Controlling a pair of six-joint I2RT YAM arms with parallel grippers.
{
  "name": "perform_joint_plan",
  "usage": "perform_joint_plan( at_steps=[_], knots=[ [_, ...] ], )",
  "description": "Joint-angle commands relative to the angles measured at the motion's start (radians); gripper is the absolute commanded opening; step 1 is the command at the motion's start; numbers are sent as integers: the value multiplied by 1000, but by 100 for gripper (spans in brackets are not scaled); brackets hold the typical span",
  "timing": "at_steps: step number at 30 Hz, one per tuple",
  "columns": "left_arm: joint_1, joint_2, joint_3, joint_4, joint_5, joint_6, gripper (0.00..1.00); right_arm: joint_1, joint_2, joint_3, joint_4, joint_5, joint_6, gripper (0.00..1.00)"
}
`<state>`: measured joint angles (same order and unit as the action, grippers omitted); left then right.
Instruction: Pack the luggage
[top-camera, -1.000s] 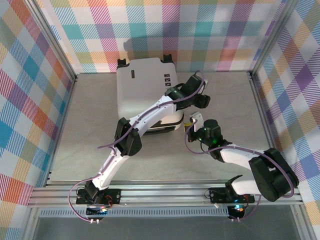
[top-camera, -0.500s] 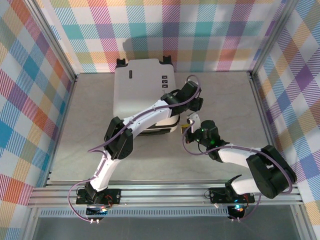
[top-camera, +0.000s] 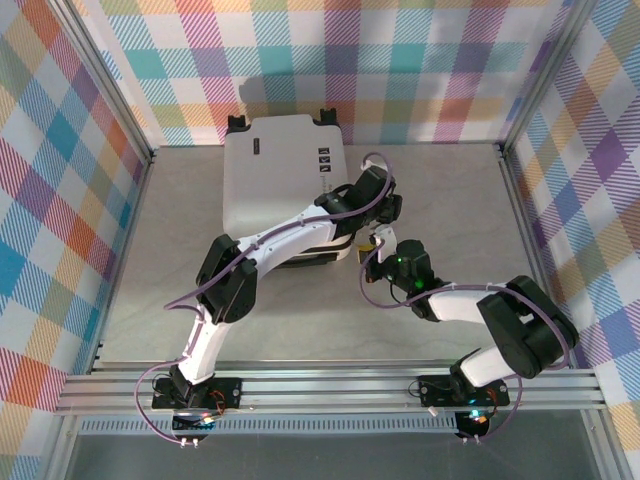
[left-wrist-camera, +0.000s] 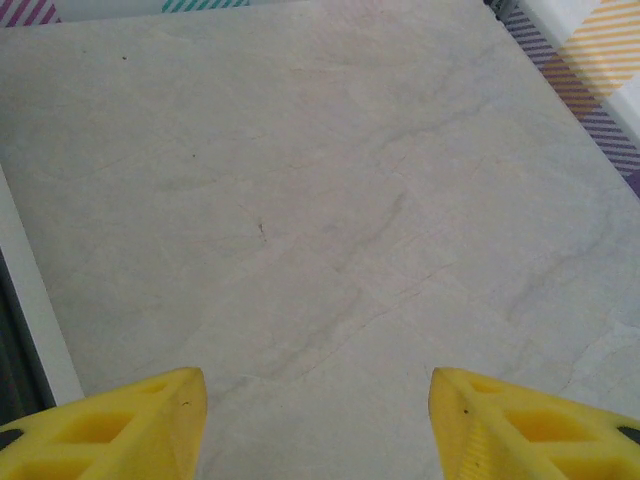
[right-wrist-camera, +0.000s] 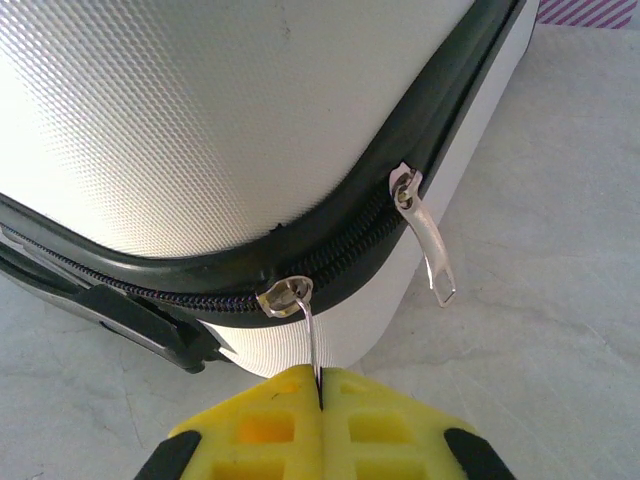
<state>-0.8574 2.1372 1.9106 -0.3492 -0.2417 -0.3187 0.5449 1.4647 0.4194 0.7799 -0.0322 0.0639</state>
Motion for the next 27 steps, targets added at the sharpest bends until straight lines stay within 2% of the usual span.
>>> perform_joint_plan(
  at_steps=[1, 7, 14, 20, 23, 27],
  knots=[
    [18, -34, -86, -218, -33, -10, 60, -47, 21, 43, 142, 230, 61, 0],
    [30, -73, -146, -198, -38, -23, 60, -47, -7, -38, 237, 217, 105, 0],
    [38, -138, -246, -180, -42, -42, 60, -12, 23, -116, 365, 36, 134, 0],
    [50, -233, -384, -155, -43, -61, 60, 87, 28, -114, 336, -54, 92, 0],
    [50, -276, -425, -161, -58, -67, 59, 141, 27, -104, 303, -32, 68, 0],
    [50, -330, -487, -156, -70, -87, 59, 145, 36, -100, 302, 57, 92, 0]
  ],
)
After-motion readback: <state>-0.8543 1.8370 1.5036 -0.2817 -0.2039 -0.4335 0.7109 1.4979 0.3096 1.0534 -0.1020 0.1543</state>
